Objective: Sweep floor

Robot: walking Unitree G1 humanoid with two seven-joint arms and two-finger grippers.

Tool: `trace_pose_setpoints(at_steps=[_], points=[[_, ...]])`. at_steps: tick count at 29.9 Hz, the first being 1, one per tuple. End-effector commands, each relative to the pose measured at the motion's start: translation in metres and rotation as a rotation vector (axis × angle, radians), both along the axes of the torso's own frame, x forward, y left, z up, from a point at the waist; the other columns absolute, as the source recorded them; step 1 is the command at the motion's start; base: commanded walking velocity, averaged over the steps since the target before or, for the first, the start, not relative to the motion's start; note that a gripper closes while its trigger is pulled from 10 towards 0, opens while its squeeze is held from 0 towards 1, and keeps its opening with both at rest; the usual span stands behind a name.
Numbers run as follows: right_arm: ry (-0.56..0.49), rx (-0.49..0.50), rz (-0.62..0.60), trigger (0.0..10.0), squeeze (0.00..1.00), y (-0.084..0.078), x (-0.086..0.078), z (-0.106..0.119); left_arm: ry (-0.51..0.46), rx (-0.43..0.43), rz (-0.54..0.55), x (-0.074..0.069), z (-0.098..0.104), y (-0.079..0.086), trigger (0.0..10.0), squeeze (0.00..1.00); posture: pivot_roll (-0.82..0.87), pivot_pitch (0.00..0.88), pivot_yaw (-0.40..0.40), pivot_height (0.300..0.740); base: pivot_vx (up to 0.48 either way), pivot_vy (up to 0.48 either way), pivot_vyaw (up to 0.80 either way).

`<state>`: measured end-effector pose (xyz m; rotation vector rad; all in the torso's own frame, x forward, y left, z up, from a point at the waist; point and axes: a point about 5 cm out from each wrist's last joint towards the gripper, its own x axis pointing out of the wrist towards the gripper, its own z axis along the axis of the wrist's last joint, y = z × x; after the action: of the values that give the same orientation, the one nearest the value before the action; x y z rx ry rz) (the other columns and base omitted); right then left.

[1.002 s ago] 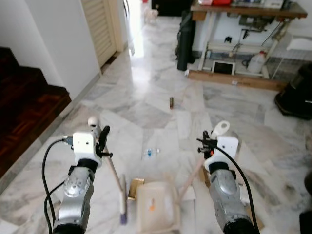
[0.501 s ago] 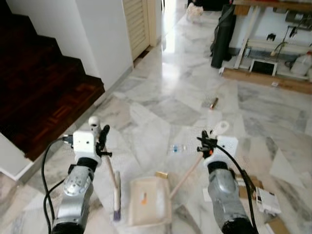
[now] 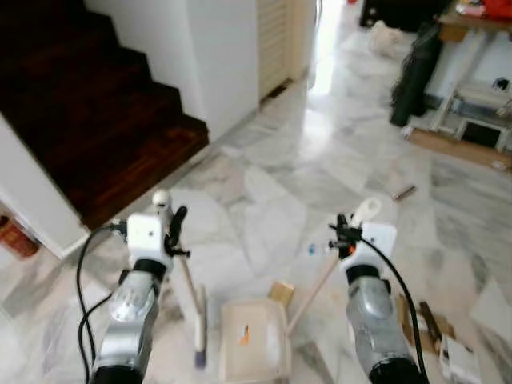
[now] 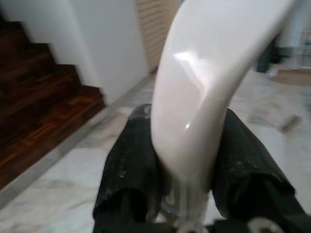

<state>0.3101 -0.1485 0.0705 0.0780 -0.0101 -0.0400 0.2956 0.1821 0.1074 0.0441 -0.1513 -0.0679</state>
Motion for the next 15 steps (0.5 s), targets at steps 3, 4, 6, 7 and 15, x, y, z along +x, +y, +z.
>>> trace_pose_setpoints(at_steps=[3, 4, 6, 7, 15], points=[[-0.038, 0.001, -0.002, 10.0, 0.00, -0.0013, 0.0039, 0.0086, -0.038, 0.012, -0.006, 0.0023, 0.0089, -0.0006, 10.0, 0.00, 0.08, 0.000, 0.058, 0.740, 0.000, 0.000, 0.57], [-0.039, -0.002, 0.001, 10.0, 0.00, -0.0005, 0.0041, 0.0089, -0.039, 0.011, -0.006, 0.0024, 0.0090, -0.0004, 10.0, 0.00, 0.08, 0.000, 0.058, 0.740, 0.000, 0.000, 0.79], [-0.039, 0.007, 0.003, 10.0, 0.00, 0.0003, 0.0042, 0.0087, -0.038, 0.011, -0.006, 0.0024, 0.0090, -0.0005, 10.0, 0.00, 0.08, 0.000, 0.058, 0.740, 0.000, 0.000, 0.79], [-0.035, 0.020, -0.001, 10.0, 0.00, 0.0002, 0.0042, 0.0082, -0.038, 0.011, -0.006, 0.0024, 0.0090, -0.0005, 10.0, 0.00, 0.08, 0.000, 0.058, 0.740, 0.000, 0.000, 0.00], [-0.034, 0.010, -0.001, 10.0, 0.00, -0.0006, 0.0043, 0.0081, -0.038, 0.010, -0.007, 0.0026, 0.0093, -0.0001, 10.0, 0.00, 0.08, 0.000, 0.060, 0.740, 0.000, 0.000, 0.00]])
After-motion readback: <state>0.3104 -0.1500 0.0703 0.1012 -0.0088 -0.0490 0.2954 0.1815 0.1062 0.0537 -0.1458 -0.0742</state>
